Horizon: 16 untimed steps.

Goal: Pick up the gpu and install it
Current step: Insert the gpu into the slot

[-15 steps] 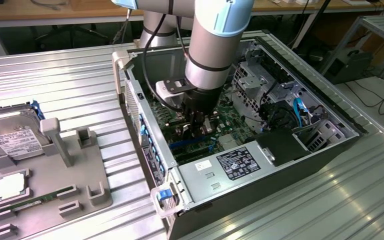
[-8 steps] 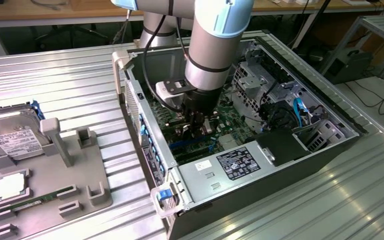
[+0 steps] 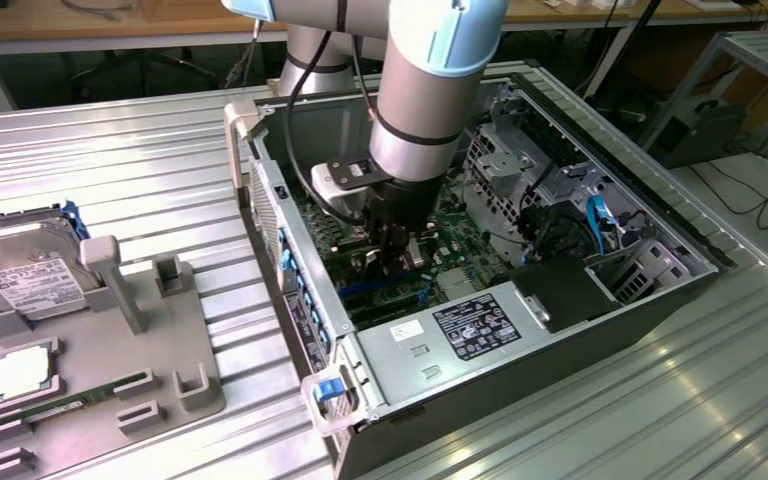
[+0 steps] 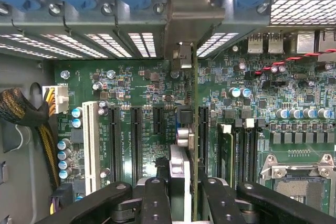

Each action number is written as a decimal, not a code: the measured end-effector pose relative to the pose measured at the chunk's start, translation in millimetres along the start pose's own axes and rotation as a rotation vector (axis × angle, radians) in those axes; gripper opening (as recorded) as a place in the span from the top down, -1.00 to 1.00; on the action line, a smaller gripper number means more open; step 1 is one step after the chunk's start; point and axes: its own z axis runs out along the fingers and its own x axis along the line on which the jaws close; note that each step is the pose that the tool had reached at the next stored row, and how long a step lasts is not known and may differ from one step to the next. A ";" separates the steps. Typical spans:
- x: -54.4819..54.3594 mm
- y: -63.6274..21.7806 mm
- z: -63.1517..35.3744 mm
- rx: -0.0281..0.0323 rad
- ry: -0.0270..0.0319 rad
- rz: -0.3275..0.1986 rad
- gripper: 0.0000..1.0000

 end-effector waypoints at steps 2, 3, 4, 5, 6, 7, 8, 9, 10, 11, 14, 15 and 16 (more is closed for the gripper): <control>0.0 0.3 0.2 0.0000 0.0000 0.000 0.43; 0.0 0.4 0.3 0.0000 0.0000 0.000 0.43; 0.0 0.6 0.4 0.0001 0.0000 0.000 0.43; 0.0 0.8 0.5 0.0000 0.0000 0.000 0.43; 0.0 1.0 0.6 0.0000 0.0000 0.000 0.43; 0.0 1.5 0.7 0.0001 -0.0001 0.000 0.43; 0.0 1.8 0.8 0.0001 -0.0001 0.000 0.43; 0.0 1.9 0.9 0.0001 -0.0001 0.000 0.43; 0.0 2.0 1.0 0.0000 0.0000 0.000 0.43; 0.0 2.1 1.1 0.0000 0.0001 0.000 0.43; 0.0 2.3 1.3 0.0000 0.0000 0.000 0.43; 0.0 2.3 1.4 -0.0002 0.0001 0.000 0.43; 0.0 2.3 1.5 -0.0008 0.0000 0.000 0.43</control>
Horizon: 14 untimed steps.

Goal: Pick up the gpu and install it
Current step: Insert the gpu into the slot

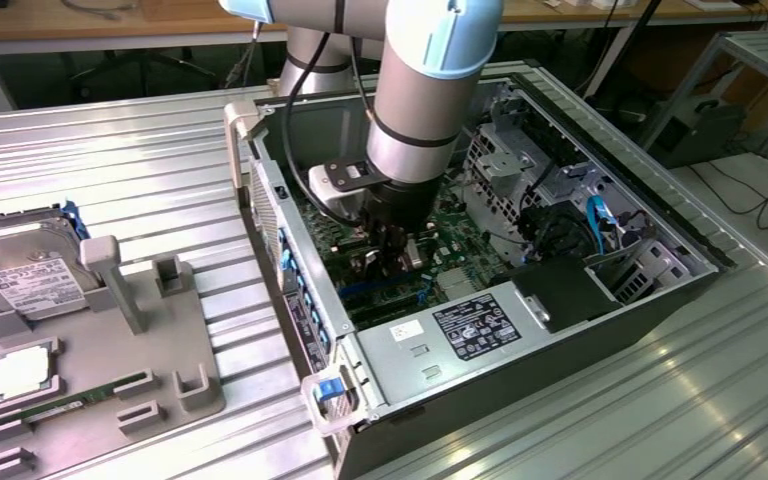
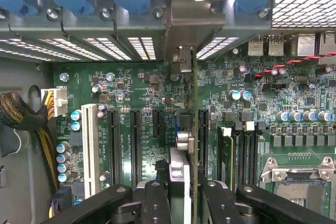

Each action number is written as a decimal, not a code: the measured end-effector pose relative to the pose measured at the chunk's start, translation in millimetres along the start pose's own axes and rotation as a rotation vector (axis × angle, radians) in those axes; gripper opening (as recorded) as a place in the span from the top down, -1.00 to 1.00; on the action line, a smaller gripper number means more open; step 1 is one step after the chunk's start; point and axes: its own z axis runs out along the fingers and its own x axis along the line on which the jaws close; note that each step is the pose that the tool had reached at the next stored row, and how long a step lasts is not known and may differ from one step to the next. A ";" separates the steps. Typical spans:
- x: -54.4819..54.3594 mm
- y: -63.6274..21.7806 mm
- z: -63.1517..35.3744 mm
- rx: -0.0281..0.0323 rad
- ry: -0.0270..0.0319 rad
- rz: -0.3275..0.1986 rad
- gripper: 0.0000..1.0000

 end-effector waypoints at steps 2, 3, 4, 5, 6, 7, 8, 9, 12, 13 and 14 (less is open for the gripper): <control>0.0 -0.1 0.5 -0.0030 0.0000 0.000 0.43; 0.0 -0.1 0.7 -0.0050 0.0002 0.000 0.43; 0.0 -0.1 0.9 -0.0079 0.0004 0.000 0.43; 0.1 -0.1 1.1 -0.0095 0.0004 0.000 0.43; 0.1 0.0 1.3 -0.0108 0.0003 0.000 0.43; 0.1 0.0 1.5 -0.0115 0.0003 0.000 0.43; 0.1 0.0 1.6 -0.0117 0.0001 0.000 0.43; 0.0 0.0 1.7 -0.0117 0.0001 0.000 0.43; 0.0 0.0 1.8 -0.0118 0.0001 0.000 0.43; 0.1 0.0 1.8 -0.0118 0.0001 0.000 0.43; 0.0 0.0 1.9 -0.0117 0.0001 0.000 0.43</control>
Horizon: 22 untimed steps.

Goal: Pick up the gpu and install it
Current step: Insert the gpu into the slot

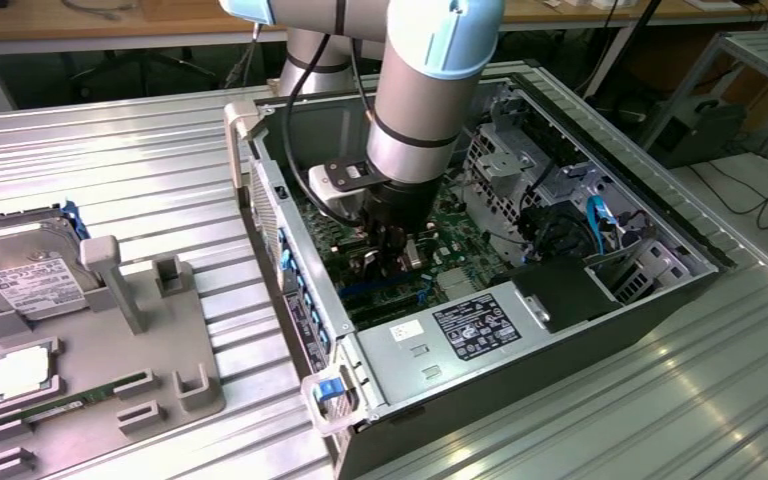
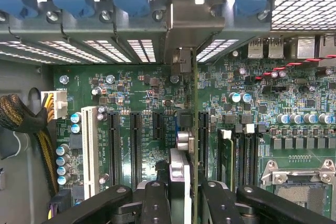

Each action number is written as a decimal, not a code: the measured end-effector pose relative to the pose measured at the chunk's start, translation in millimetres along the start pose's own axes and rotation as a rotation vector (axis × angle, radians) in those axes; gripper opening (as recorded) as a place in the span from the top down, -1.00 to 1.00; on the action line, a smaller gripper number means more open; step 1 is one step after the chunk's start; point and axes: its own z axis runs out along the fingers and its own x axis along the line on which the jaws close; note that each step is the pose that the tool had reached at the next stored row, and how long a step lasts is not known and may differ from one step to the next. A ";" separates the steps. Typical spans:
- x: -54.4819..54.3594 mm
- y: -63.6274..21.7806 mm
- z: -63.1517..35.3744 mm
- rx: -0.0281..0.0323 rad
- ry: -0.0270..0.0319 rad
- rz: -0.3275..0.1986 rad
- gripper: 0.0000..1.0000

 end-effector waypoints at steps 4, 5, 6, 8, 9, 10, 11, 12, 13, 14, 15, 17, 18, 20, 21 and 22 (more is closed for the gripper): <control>0.0 0.0 0.0 0.0001 -0.0001 0.000 0.43; 0.0 0.0 0.0 0.0000 -0.0001 0.000 0.43; 0.0 0.0 0.1 0.0000 0.0000 0.000 0.43; 0.0 0.0 0.6 0.0000 0.0001 0.000 0.43; 0.0 0.0 1.0 -0.0001 0.0003 0.000 0.43; 0.1 0.0 1.5 -0.0002 0.0004 0.000 0.43; 0.1 0.0 1.7 -0.0002 0.0005 0.000 0.43; 0.1 0.0 1.7 -0.0002 0.0005 0.000 0.43; 0.1 0.0 1.8 -0.0001 0.0002 0.000 0.43; 0.0 -0.1 2.1 0.0001 -0.0005 0.000 0.43; -0.1 -0.1 2.1 0.0004 -0.0010 0.000 0.43; -0.2 -0.1 0.1 0.0009 -0.0017 0.000 0.43; 0.0 0.0 -0.7 0.0001 -0.0001 0.000 0.43; 0.0 0.0 -0.9 0.0001 -0.0001 0.000 0.43; 0.0 0.0 -0.9 0.0001 -0.0002 0.000 0.43; -0.1 0.0 -0.9 0.0001 -0.0002 0.000 0.43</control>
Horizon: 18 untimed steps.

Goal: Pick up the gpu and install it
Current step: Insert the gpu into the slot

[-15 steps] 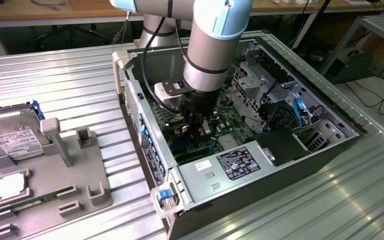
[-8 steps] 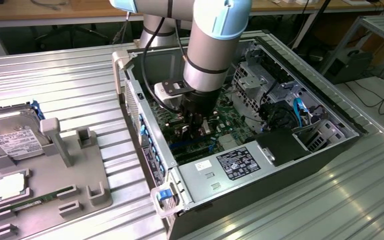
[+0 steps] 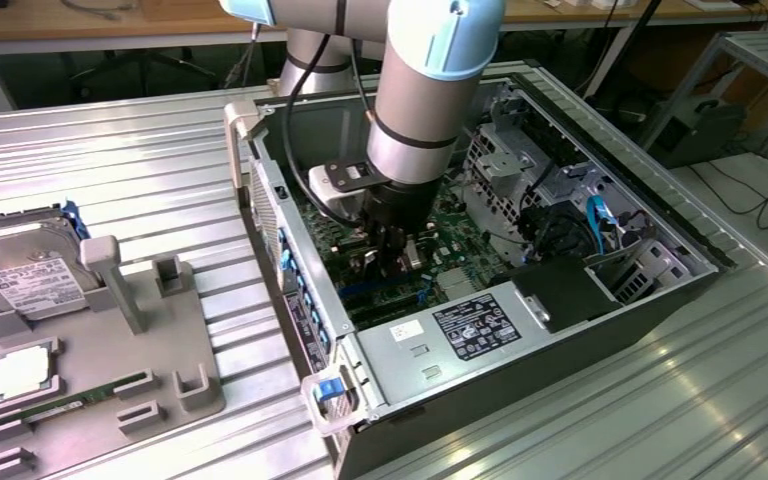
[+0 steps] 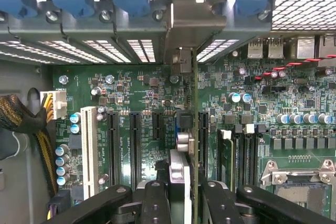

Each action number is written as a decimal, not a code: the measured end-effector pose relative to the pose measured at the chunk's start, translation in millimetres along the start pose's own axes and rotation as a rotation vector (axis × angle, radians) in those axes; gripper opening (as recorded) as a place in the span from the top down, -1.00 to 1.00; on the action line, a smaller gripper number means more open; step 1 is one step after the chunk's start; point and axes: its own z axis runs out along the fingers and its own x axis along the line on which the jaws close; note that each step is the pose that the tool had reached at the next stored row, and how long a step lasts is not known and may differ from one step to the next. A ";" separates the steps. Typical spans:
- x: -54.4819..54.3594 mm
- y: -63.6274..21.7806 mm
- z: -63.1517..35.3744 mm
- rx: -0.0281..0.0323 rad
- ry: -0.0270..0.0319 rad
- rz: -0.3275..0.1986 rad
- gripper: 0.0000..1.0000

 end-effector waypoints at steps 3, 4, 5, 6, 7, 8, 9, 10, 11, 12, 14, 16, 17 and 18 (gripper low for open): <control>0.0 0.0 0.0 0.0000 0.0001 0.000 0.43; 0.0 0.0 -0.1 -0.0001 0.0001 0.000 0.43; 0.0 0.0 -0.1 -0.0001 0.0001 0.000 0.43; 0.2 0.0 -0.1 -0.0001 0.0003 0.000 0.43; 0.4 0.0 -0.2 -0.0002 0.0003 0.000 0.43; 0.7 0.0 -0.1 -0.0002 0.0003 0.000 0.43; 0.7 0.0 -0.1 -0.0001 0.0001 0.000 0.43; 0.7 0.0 -0.1 -0.0001 0.0002 0.000 0.43; 0.7 0.0 -0.1 -0.0001 0.0001 0.000 0.43; 0.7 0.0 -0.1 -0.0001 0.0001 0.000 0.43; 1.1 0.0 -0.1 -0.0001 0.0001 0.000 0.43; 1.1 0.0 0.0 0.0000 0.0000 0.000 0.43; 1.1 0.0 -0.1 -0.0001 0.0001 0.000 0.43; 1.1 0.0 -0.1 -0.0001 0.0001 0.000 0.43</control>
